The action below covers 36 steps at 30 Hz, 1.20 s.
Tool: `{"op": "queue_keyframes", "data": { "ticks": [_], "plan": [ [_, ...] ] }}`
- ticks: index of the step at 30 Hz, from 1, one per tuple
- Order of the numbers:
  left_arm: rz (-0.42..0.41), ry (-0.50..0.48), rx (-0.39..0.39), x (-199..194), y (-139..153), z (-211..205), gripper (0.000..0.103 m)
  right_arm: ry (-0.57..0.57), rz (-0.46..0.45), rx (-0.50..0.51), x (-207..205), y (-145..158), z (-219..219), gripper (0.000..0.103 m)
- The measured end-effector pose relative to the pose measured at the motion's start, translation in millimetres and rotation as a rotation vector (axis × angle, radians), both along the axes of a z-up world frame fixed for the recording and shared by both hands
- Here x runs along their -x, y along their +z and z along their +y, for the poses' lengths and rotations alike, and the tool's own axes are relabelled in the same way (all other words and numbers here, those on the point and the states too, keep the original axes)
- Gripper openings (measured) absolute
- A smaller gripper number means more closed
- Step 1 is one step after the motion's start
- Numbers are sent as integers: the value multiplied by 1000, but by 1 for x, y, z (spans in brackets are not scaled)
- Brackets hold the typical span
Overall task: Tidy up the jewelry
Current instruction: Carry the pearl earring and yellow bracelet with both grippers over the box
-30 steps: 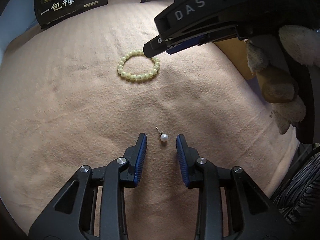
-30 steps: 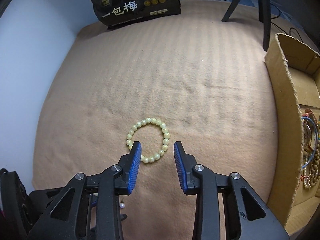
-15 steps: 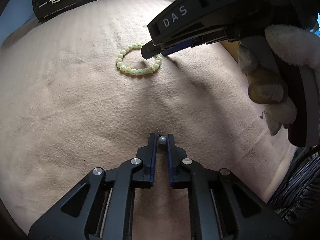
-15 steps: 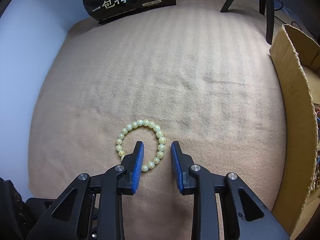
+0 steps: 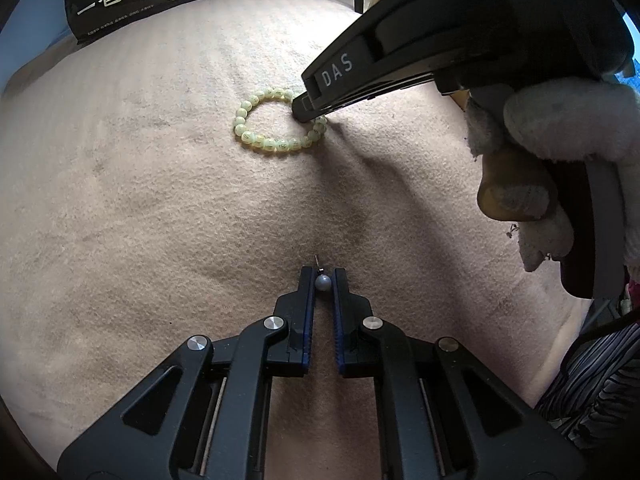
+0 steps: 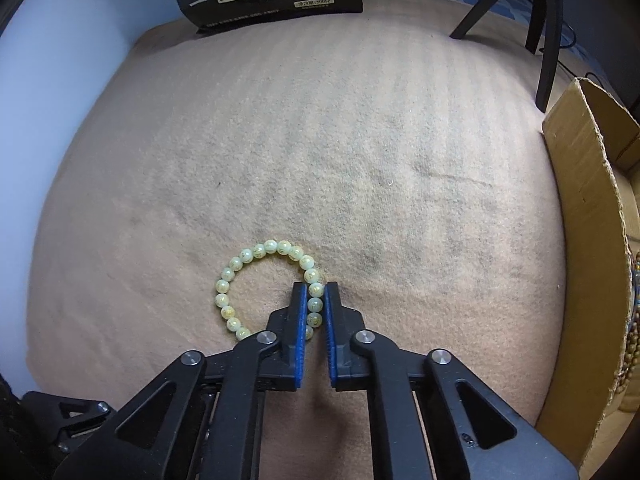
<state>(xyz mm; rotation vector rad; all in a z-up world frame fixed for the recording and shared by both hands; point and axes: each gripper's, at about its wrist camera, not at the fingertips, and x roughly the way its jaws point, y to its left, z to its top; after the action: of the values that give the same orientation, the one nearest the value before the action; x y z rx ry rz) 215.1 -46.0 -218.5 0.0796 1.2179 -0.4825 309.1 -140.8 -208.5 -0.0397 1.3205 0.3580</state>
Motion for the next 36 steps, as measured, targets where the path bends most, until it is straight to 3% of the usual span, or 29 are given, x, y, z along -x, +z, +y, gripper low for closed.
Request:
{"op": "queue_keyframes", "data": {
  "ticks": [17,36],
  "plan": [
    [-51,52,14,-2,27,12,6,7,-105,-66,16,56,-18,6],
    [-155,75,94,-33,73,-24,6,-91,-233,-131,23,120,-100,6]
  ]
}}
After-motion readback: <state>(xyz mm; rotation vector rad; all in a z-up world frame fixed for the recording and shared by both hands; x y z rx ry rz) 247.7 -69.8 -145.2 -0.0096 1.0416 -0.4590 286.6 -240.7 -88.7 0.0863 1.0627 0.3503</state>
